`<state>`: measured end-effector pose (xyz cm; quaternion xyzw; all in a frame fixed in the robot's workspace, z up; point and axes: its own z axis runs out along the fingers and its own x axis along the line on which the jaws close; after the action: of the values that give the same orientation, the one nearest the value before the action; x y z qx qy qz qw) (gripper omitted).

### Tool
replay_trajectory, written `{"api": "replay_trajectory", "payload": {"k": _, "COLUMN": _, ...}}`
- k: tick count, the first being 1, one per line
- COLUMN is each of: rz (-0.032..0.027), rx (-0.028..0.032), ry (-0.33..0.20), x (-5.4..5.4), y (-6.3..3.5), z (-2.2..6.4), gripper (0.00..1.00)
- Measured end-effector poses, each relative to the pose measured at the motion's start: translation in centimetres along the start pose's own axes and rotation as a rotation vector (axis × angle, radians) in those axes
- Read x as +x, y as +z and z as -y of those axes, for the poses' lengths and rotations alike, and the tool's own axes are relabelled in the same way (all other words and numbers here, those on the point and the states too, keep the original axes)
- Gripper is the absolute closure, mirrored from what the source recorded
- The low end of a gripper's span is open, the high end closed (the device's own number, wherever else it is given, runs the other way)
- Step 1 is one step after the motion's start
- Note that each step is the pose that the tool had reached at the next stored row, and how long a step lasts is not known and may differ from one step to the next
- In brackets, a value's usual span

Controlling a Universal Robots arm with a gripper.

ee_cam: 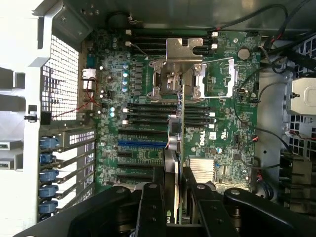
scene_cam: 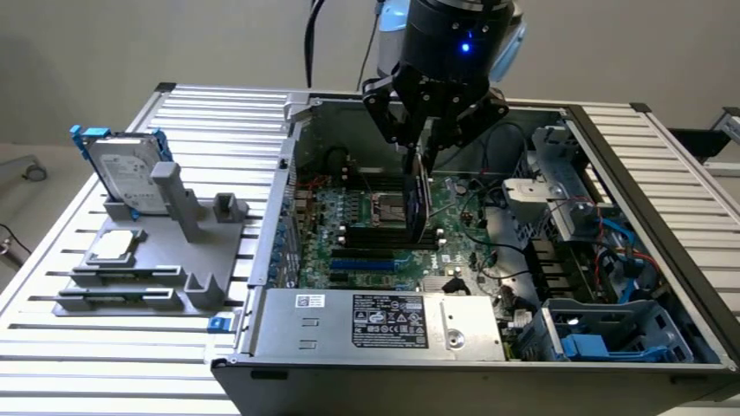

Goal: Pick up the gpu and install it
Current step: 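Insert the gpu into the slot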

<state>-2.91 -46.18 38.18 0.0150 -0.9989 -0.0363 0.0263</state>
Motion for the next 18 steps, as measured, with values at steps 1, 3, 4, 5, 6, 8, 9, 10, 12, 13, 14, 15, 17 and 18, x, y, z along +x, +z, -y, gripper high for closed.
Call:
{"api": "replay_trajectory", "payload": {"k": 1, "rz": 0.0000, "rx": 0.0000, "ry": 0.000, "x": 0.00, "y": 0.00, "z": 0.00, "gripper": 0.74}}
{"api": "replay_trajectory", "payload": {"k": 3, "rz": 0.0000, "rx": 0.0000, "ry": 0.000, "x": 0.00, "y": 0.00, "z": 0.00, "gripper": 0.74}}
{"api": "replay_trajectory", "payload": {"k": 4, "rz": 0.0000, "rx": 0.0000, "ry": 0.000, "x": 0.00, "y": 0.00, "z": 0.00, "gripper": 0.74}}
{"api": "replay_trajectory", "payload": {"k": 5, "rz": 0.0000, "rx": -0.0001, "ry": 0.000, "x": 0.00, "y": 0.00, "z": 0.00, "gripper": 0.74}}
{"api": "replay_trajectory", "payload": {"k": 6, "rz": 0.0000, "rx": 0.0001, "ry": 0.000, "x": 0.00, "y": 0.01, "z": 0.00, "gripper": 0.74}}
{"api": "replay_trajectory", "payload": {"k": 8, "rz": -0.0008, "rx": 0.0007, "ry": -0.015, "x": 0.02, "y": 0.17, "z": 0.01, "gripper": 0.74}}
{"api": "replay_trajectory", "payload": {"k": 9, "rz": -0.0022, "rx": 0.0018, "ry": -0.035, "x": 0.02, "y": 0.23, "z": 0.01, "gripper": 0.74}}
{"api": "replay_trajectory", "payload": {"k": 10, "rz": -0.0035, "rx": 0.0024, "ry": -0.053, "x": 0.02, "y": 0.30, "z": 0.02, "gripper": 0.74}}
{"api": "replay_trajectory", "payload": {"k": 12, "rz": -0.0059, "rx": 0.0020, "ry": -0.088, "x": 0.02, "y": 0.44, "z": 0.03, "gripper": 0.74}}
{"api": "replay_trajectory", "payload": {"k": 13, "rz": -0.0071, "rx": 0.0013, "ry": -0.106, "x": 0.01, "y": 0.51, "z": 0.04, "gripper": 0.74}}
{"api": "replay_trajectory", "payload": {"k": 14, "rz": -0.0083, "rx": 0.0006, "ry": -0.126, "x": 0.01, "y": 0.58, "z": 0.04, "gripper": 0.74}}
{"api": "replay_trajectory", "payload": {"k": 15, "rz": -0.0095, "rx": -0.0003, "ry": -0.144, "x": 0.00, "y": 0.65, "z": 0.05, "gripper": 0.74}}
{"api": "replay_trajectory", "payload": {"k": 17, "rz": -0.0116, "rx": -0.0032, "ry": -0.180, "x": 0.00, "y": 0.80, "z": 0.06, "gripper": 0.74}}
{"api": "replay_trajectory", "payload": {"k": 18, "rz": -0.0125, "rx": -0.0048, "ry": -0.197, "x": -0.01, "y": 0.88, "z": 0.06, "gripper": 0.74}}
